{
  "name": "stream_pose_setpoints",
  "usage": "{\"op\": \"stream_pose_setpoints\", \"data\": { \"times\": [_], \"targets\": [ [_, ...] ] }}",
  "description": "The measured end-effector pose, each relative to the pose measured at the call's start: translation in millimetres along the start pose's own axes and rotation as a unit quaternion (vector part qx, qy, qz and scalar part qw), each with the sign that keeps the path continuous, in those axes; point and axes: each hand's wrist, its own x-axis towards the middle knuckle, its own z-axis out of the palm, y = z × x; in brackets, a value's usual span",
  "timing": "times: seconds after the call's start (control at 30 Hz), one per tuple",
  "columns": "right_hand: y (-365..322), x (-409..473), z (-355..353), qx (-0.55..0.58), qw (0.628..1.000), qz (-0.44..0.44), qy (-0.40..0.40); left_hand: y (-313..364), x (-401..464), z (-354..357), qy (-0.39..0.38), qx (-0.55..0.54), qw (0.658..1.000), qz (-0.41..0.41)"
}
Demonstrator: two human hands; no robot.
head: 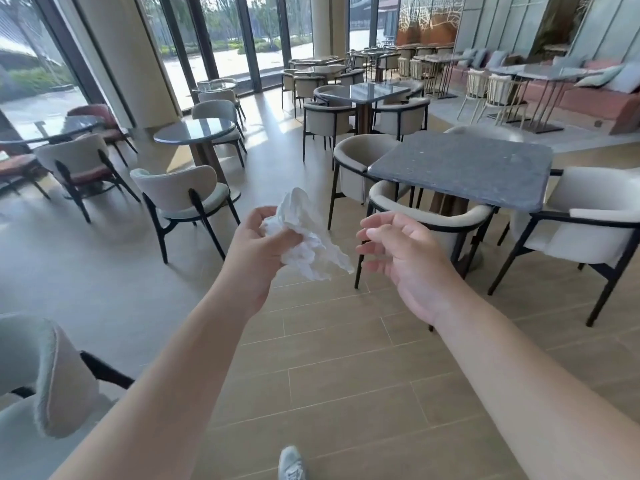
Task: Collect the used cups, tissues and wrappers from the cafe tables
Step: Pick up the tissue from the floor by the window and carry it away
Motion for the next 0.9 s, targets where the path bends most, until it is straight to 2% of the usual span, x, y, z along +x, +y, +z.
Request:
{"op": "stream_pose_setpoints", "data": {
  "times": [0.17, 0.6, 0.9],
  "targets": [
    [16.8, 68.3, 15.1, -0.028, 1.0, 0.002, -0.013, -20.9, 69.6, -29.1, 0.047, -0.027, 0.999, 0.004],
    [39.4, 317.9, 105.5, -0.059, 0.998, -0.004, -0.007, -11.8, 312.6, -127.4, 0.041, -0.019, 0.999, 0.006],
    [61.9, 430.4, 153.1, -0.076, 0.997, -0.001, -0.027, -12.9, 412.1, -170.4, 0.035, -0.015, 0.999, 0.006]
  ]
}}
